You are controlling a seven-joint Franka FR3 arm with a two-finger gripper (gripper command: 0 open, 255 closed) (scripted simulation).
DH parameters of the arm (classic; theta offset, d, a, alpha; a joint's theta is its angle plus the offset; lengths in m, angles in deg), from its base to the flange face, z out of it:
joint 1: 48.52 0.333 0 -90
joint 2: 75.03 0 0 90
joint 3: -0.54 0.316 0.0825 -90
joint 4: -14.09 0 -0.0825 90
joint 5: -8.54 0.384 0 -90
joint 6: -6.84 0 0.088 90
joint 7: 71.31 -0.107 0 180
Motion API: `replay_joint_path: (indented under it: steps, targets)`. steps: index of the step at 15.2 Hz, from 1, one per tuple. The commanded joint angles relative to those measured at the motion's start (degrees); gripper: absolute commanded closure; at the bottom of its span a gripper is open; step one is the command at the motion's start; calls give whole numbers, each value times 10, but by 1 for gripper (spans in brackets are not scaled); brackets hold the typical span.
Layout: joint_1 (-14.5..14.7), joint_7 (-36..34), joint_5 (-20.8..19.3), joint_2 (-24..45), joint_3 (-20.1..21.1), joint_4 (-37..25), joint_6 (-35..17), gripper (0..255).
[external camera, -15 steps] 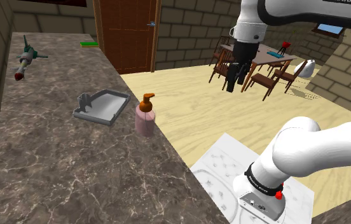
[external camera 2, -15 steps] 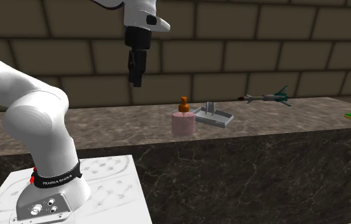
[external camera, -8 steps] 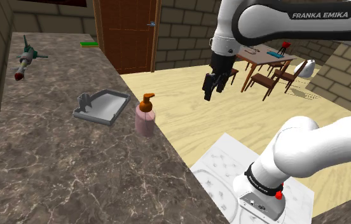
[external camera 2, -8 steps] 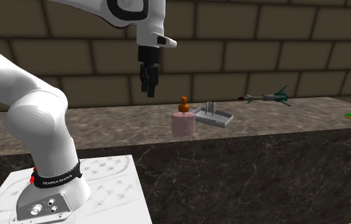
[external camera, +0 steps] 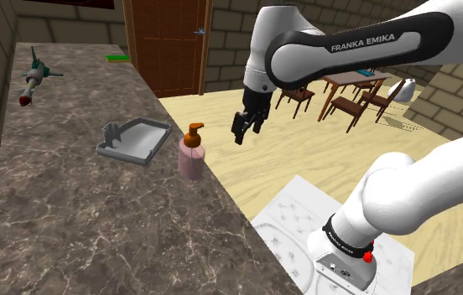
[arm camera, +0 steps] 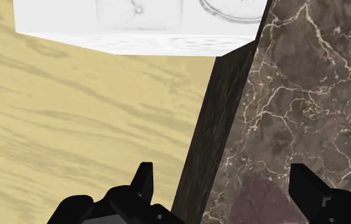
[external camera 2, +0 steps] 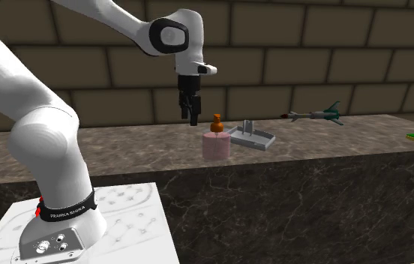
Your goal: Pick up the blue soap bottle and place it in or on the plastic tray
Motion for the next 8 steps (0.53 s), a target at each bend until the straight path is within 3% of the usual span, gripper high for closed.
replay_joint_path:
  steps: [1,8]
  targets:
    - [4,-11,2,39,11,-10,-41,0]
    - [14,-61,-13,175,51,-65,-161,0]
